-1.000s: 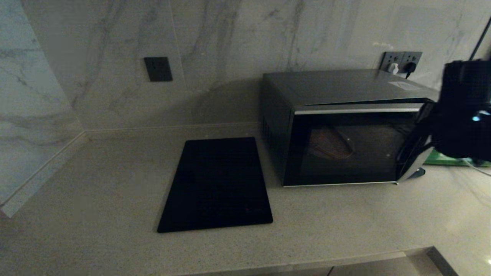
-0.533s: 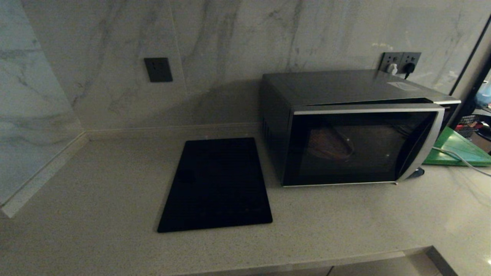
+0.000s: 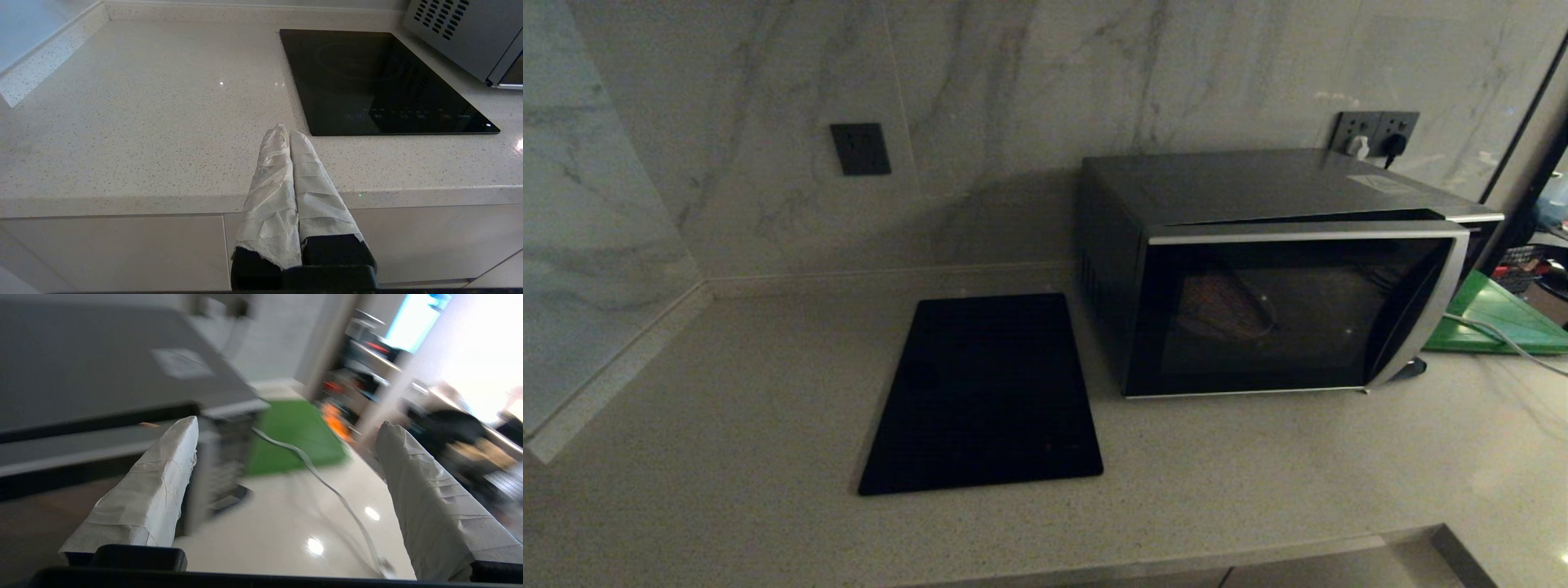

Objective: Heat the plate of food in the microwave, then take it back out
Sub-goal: Open the microwave oven

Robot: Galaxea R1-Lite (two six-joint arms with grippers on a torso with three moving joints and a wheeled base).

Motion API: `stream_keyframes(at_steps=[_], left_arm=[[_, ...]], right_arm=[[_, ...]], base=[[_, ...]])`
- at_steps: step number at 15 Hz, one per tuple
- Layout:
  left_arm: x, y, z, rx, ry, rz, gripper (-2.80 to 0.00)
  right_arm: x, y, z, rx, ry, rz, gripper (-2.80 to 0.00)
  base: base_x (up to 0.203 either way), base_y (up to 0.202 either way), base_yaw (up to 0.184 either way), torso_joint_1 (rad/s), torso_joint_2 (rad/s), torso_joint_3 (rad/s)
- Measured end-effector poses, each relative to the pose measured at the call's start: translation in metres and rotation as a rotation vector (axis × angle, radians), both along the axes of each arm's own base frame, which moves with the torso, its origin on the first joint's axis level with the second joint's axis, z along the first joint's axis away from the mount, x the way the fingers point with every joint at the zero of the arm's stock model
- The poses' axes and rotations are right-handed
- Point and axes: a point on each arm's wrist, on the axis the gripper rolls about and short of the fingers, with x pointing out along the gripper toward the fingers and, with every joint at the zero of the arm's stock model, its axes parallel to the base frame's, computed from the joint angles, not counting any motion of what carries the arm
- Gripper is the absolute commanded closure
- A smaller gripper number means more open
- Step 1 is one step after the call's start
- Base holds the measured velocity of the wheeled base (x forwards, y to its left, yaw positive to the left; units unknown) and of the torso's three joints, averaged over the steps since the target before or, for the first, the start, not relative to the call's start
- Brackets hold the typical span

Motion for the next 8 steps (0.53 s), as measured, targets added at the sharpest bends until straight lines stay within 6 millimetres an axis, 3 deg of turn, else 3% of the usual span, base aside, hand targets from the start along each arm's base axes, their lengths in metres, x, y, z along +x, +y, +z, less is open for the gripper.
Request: stream_keyframes(at_steps=[6,7,8], left_arm=[[0.0,0.0,0.0,0.0,0.0,0.0,0.0],[0.0,0.0,0.0,0.0,0.0,0.001,0.0],[0.0,0.0,0.0,0.0,0.0,0.0,0.0]], right_arm=[[0.004,-0.004,0.039,0.214,-0.018,0.203,-2.8],[0.007,-0.006,0.043,0.258,0.021,0.22,0.0],[0.013,-0.008,0.044,0.299,0.074,0.226,0.0]], base=[[0.0,0.0,0.0,0.0,0.0,0.0],[0.0,0.0,0.0,0.0,0.0,0.0],[0.0,0.0,0.0,0.0,0.0,0.0]])
